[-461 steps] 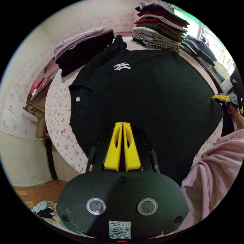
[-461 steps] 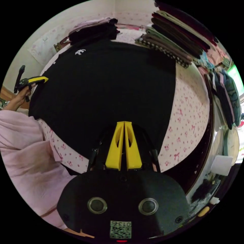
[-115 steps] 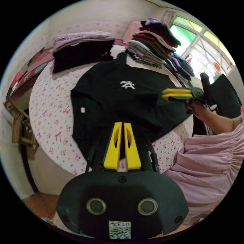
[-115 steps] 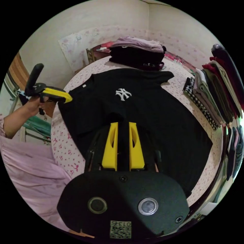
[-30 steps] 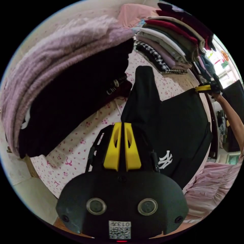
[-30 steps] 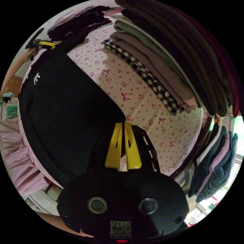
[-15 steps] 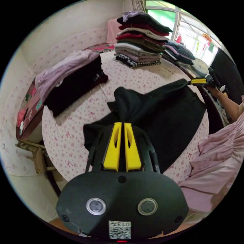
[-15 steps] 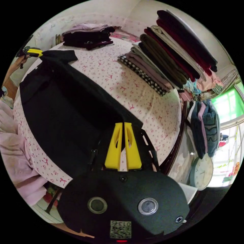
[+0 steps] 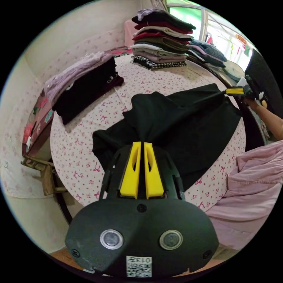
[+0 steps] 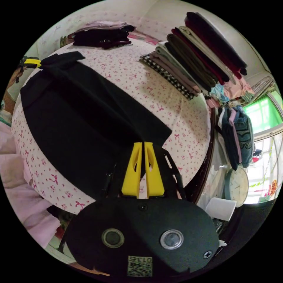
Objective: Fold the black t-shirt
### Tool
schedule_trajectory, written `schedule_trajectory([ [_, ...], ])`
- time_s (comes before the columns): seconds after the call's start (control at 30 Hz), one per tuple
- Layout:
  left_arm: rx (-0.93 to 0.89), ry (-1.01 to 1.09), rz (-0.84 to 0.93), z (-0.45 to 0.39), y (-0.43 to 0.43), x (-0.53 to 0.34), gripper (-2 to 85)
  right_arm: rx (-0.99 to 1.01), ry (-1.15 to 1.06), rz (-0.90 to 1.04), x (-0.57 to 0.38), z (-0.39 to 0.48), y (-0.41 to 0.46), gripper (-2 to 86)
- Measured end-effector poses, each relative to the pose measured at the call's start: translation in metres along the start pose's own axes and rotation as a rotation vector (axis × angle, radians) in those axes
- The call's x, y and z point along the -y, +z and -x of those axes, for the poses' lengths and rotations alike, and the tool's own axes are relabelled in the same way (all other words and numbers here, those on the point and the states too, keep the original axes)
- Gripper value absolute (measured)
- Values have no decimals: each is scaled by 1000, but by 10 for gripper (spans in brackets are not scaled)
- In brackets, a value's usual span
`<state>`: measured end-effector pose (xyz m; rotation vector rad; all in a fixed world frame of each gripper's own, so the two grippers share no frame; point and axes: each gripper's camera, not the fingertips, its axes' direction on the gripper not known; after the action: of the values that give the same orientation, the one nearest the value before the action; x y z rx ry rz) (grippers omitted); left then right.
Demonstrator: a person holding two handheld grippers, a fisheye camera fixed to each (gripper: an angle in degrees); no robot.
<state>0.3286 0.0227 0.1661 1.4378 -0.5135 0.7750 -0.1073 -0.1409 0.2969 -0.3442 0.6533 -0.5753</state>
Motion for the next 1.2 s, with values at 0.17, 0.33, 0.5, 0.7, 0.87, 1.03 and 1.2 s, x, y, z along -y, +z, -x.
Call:
schedule_trajectory([
  [0.17,-33,-12,119,6,31,-6,4,60,11,75,-18,8,19,4],
  [0.33,-81,-1,74,12,10,-15,2,61,122,11,-43,-19,-12,0],
  [0.5,-97,-5,128,25,11,-20,-1,102,186,-83,-26,-20,-7,-1],
  [0.7,-82,42,194,28,17,-19,-3,117,242,69,-9,-11,51,-1],
  [0.87,-208,-79,168,61,4,-46,-3,88,284,65,-16,-28,34,2],
  [1.03,-209,-294,8,109,-15,-59,-1,244,189,-154,45,-1,6,25],
  [1.2,-172,-215,13,107,12,-10,-1,598,86,-299,160,57,2,77],
])
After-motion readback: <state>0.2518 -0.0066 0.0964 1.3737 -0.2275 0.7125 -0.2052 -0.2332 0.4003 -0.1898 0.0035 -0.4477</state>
